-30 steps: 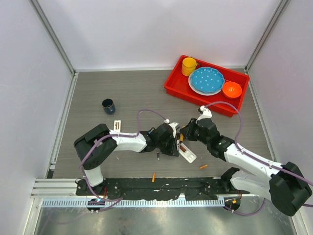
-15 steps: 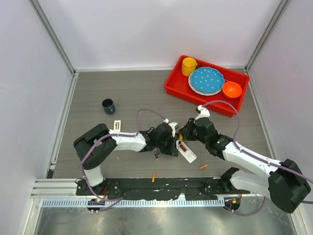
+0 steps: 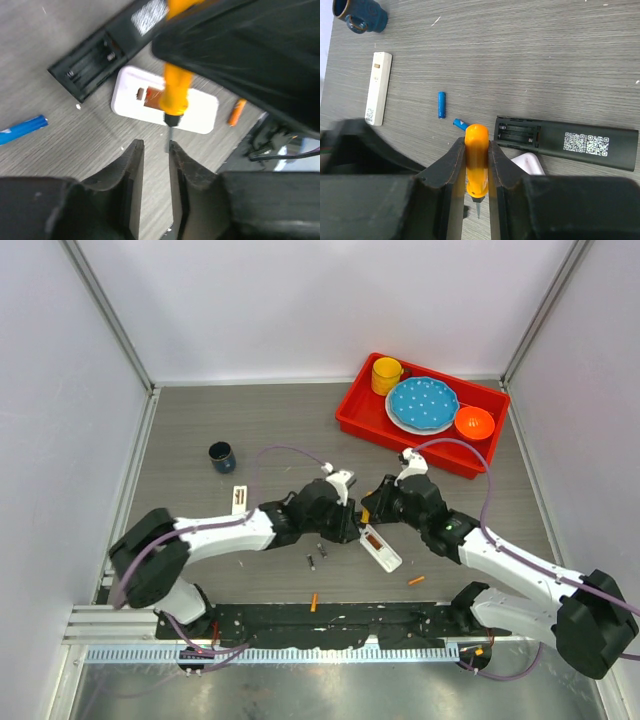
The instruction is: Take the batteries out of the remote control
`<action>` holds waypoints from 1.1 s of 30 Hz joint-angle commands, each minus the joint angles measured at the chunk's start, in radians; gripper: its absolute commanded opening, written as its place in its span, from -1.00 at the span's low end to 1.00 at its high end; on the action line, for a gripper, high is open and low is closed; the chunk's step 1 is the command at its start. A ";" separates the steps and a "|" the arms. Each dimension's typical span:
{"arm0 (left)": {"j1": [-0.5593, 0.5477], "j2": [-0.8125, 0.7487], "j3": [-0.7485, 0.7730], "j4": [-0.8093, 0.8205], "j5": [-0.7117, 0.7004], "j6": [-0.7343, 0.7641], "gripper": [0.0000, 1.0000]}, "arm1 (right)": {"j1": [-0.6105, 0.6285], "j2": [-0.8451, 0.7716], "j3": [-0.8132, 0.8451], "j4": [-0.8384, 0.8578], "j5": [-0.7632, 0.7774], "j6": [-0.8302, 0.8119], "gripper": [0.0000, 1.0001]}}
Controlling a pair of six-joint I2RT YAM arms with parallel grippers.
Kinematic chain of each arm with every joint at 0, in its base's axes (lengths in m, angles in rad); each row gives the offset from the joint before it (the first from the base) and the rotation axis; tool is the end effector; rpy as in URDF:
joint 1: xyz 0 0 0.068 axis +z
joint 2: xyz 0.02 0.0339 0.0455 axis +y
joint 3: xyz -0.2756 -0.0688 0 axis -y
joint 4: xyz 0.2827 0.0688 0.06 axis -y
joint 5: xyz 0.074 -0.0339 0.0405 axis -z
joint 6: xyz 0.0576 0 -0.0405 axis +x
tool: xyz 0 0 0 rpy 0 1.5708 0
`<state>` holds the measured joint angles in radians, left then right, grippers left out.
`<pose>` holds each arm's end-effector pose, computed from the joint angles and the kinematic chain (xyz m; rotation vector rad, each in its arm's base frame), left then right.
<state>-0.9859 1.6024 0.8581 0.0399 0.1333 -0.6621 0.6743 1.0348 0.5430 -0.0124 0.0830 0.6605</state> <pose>0.2019 -0.3187 0.1567 0.4750 2.4336 -0.9535 0.2153 0.1660 0.2064 0.0380 2.1558 0.7173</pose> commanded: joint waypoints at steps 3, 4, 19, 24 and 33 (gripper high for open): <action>0.006 -0.291 -0.040 -0.037 -0.211 0.143 0.02 | 0.004 -0.024 0.066 -0.006 -0.012 -0.019 -0.98; 0.006 -0.320 -0.063 -0.035 -0.234 0.156 0.13 | 0.004 -0.022 0.069 -0.009 -0.015 -0.022 -0.98; 0.024 -0.731 -0.249 -0.169 -0.543 0.165 0.99 | 0.005 0.001 0.080 0.006 -0.069 -0.036 -0.98; 0.072 -0.655 -0.238 -0.193 -0.428 0.119 1.00 | 0.004 0.027 0.097 0.008 -0.140 -0.038 -0.98; 0.254 -0.492 -0.211 -0.227 -0.158 0.026 0.99 | 0.005 0.106 0.120 0.006 -0.233 -0.047 -0.98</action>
<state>-0.7918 1.0988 0.6186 -0.1822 -0.1776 -0.5777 0.6743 1.1229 0.6163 -0.0380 -0.0925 0.6331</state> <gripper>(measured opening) 0.996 0.244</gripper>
